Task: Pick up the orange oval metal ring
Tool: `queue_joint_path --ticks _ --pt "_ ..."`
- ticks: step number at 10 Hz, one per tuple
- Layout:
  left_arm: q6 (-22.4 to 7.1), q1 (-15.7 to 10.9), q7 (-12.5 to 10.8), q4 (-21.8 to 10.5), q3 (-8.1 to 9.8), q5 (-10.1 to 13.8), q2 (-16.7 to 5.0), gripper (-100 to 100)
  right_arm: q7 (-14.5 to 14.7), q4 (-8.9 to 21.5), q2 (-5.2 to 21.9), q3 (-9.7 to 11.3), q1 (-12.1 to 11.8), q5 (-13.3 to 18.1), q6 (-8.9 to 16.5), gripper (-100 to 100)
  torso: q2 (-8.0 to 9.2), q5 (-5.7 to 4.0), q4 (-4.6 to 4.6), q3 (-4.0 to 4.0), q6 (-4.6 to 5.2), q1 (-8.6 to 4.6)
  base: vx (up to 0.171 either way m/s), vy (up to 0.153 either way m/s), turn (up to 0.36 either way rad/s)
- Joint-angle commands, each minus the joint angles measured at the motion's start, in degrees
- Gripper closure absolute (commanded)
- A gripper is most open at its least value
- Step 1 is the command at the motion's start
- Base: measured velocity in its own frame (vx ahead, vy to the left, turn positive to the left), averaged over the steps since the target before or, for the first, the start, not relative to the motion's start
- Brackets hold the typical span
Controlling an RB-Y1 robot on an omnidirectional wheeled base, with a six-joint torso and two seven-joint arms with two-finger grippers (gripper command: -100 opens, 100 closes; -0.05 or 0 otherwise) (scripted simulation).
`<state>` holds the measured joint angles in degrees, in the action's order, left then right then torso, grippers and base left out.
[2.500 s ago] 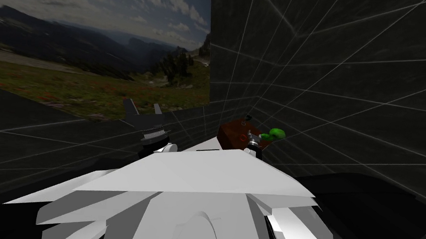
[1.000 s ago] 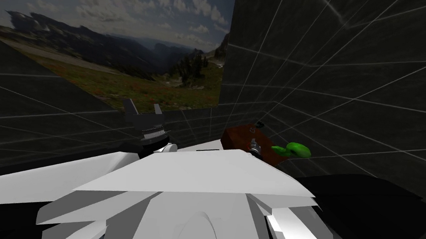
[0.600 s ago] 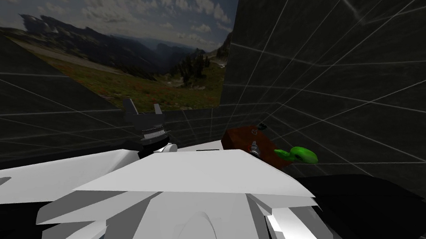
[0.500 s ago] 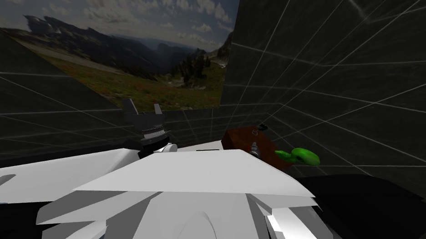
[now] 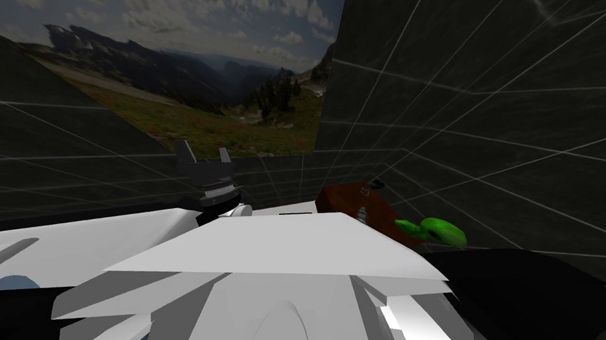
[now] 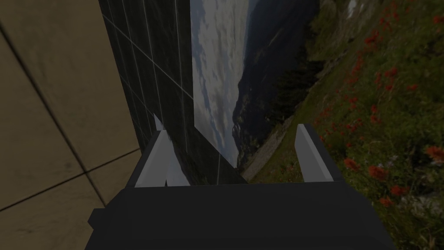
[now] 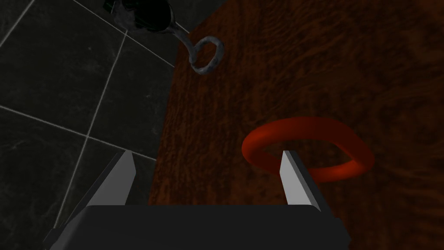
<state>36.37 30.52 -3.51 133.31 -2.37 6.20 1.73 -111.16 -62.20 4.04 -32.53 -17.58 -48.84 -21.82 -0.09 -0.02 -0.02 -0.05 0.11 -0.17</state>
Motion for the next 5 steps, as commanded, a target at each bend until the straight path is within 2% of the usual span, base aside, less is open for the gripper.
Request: queue_joint_path --ticks 1,5 --pt "0.0 0.0 0.0 0.0 0.0 0.0 0.0 0 -2.0 1.4 0.1 -0.1 0.2 -0.5 -0.1 -100 0.0 0.0 0.0 0.0 0.0 0.0 0.029 -0.03 0.032" --pt "0.0 0.0 0.0 0.0 0.0 0.0 0.0 0 -7.7 4.8 -1.4 -1.8 0.7 -2.6 0.4 -100 0.0 -0.01 0.0 0.0 0.0 -0.06 0.032 -0.045 0.046"
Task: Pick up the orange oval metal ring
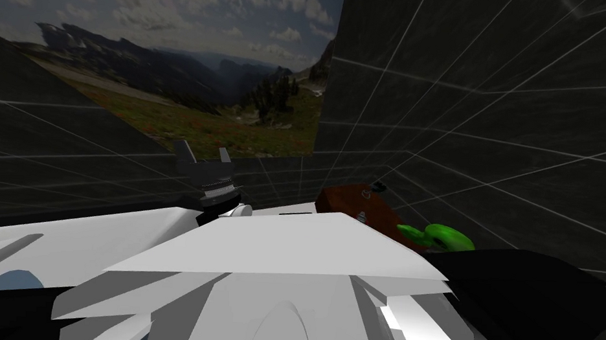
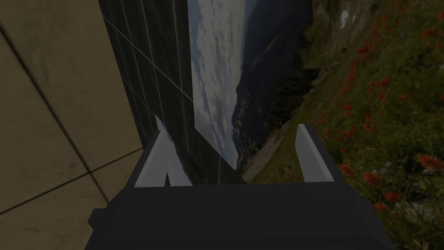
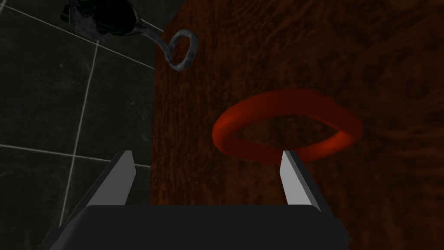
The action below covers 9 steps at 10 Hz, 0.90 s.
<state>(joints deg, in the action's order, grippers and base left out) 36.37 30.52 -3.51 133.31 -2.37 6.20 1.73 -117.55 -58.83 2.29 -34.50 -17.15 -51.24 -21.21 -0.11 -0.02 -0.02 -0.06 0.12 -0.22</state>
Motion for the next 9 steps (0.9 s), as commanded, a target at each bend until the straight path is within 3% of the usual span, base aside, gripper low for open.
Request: queue_joint_path --ticks 1,2,3,4,6,7,9 --pt "0.0 0.0 0.0 0.0 0.0 0.0 0.0 0 -1.9 1.8 0.2 0.0 0.4 -0.4 -0.2 -100 0.0 0.0 0.0 0.0 0.0 0.0 0.03 -0.056 0.014" --pt "0.0 0.0 0.0 0.0 0.0 0.0 0.0 0 -1.0 0.8 0.1 0.0 0.0 -0.3 0.2 -100 0.02 -0.01 0.0 0.01 0.0 -0.03 0.01 -0.027 0.006" --pt "0.0 0.0 0.0 0.0 0.0 0.0 0.0 0 -1.4 0.9 0.1 0.0 0.0 -0.3 0.1 0 0.07 0.01 0.01 0.04 0.0 0.06 0.002 -0.005 0.0" --pt "0.0 0.0 0.0 0.0 0.0 0.0 0.0 0 -1.2 2.0 -0.7 0.5 0.7 0.1 -1.5 -100 0.11 0.03 0.02 0.06 0.0 0.14 0.005 -0.1 0.015" --pt "0.0 0.0 0.0 0.0 0.01 0.0 0.0 0 -1.6 2.6 -0.6 0.8 0.8 0.2 -1.9 -100 0.08 -0.07 0.02 0.05 0.0 -0.32 0.012 -0.106 0.025" --pt "0.0 0.0 0.0 0.0 0.0 0.0 0.0 0 -1.6 2.6 -0.6 0.9 0.8 0.2 -2.1 100 0.1 -0.03 0.02 0.05 0.0 -0.1 0.001 -0.012 0.001" --pt "0.0 0.0 0.0 0.0 -0.01 0.0 0.0 0 -1.7 2.6 -0.6 0.8 0.8 0.2 -2.1 100 0.12 0.05 0.02 0.06 -0.03 0.18 0.0 0.0 0.0"
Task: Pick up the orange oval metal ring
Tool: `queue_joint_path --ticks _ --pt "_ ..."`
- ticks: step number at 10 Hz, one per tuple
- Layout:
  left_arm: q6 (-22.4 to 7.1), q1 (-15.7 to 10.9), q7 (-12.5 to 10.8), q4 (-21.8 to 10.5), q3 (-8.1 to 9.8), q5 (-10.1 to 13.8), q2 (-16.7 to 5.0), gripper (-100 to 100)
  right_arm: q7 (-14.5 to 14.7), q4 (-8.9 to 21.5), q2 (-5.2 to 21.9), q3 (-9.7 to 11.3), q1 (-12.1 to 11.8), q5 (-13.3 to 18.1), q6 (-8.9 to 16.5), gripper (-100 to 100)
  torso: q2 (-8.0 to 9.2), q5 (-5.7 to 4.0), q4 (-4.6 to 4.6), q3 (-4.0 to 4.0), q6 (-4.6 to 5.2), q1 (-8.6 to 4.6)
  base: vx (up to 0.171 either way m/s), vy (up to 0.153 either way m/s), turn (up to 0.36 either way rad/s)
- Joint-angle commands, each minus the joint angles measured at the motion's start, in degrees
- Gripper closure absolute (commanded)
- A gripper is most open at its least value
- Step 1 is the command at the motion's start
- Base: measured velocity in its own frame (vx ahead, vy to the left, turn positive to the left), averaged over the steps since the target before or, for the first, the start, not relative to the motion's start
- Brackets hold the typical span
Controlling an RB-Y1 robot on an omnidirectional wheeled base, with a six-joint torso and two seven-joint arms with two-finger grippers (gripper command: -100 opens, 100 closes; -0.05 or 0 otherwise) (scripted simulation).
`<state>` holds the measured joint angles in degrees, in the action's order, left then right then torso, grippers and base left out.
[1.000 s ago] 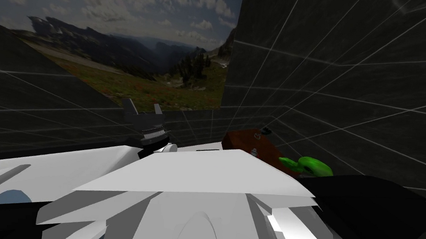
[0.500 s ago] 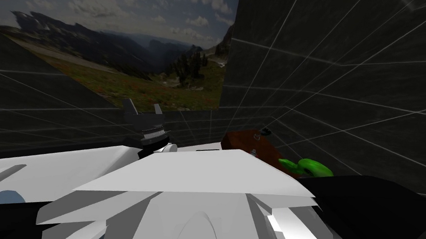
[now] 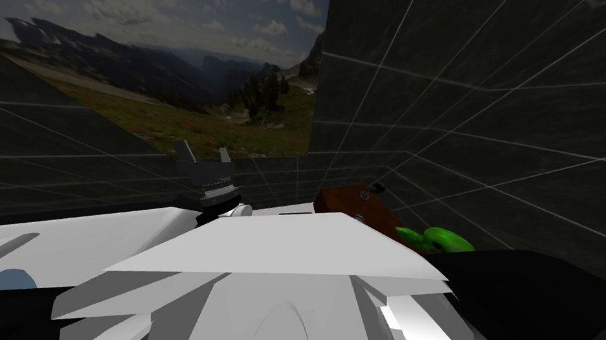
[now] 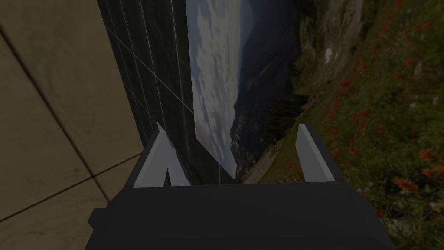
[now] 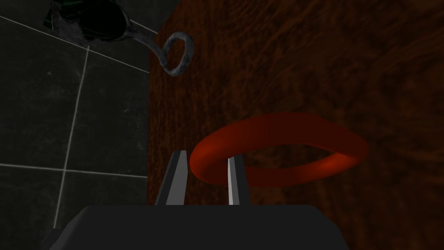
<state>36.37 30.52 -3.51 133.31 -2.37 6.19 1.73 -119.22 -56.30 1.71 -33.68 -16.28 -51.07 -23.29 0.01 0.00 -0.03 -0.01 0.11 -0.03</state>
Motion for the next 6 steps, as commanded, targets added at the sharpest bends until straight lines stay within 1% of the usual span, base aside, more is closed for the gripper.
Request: queue_joint_path --ticks 1,2,3,4,5,6 --pt "0.0 0.0 0.0 0.0 0.0 0.0 0.0 0 0.0 0.0 0.0 0.0 0.0 0.0 0.0 100 0.0 0.0 0.0 0.0 0.0 0.0 0.0 0.0 0.0" --pt "0.0 0.0 0.0 0.0 0.0 0.0 0.0 0 0.0 0.0 0.0 0.0 0.0 0.0 0.0 100 0.0 0.01 0.0 0.0 0.0 0.01 0.0 0.0 0.0" --pt "0.0 0.0 0.0 0.0 0.0 0.0 0.0 0 0.0 0.0 0.0 0.0 0.0 0.0 0.0 0 0.0 0.01 0.0 0.0 0.01 0.01 0.0 0.0 0.0" --pt "0.0 0.0 0.0 0.0 0.0 0.0 0.0 0 0.4 -1.3 0.5 -0.7 -0.7 -0.3 1.7 100 0.0 0.01 0.0 0.0 0.01 0.01 -0.007 0.089 -0.03" --pt "0.0 0.0 0.0 0.0 -0.01 0.0 0.0 0 0.5 -1.3 0.0 -0.6 -0.5 -0.2 1.0 100 0.05 0.05 -0.01 0.02 0.05 0.31 -0.006 0.057 -0.023" --pt "0.0 0.0 0.0 0.0 0.0 0.0 0.0 0 0.6 -1.5 0.0 -0.7 -0.6 -0.3 1.3 0 0.04 0.06 0.0 0.02 0.02 0.26 -0.002 0.009 0.0"
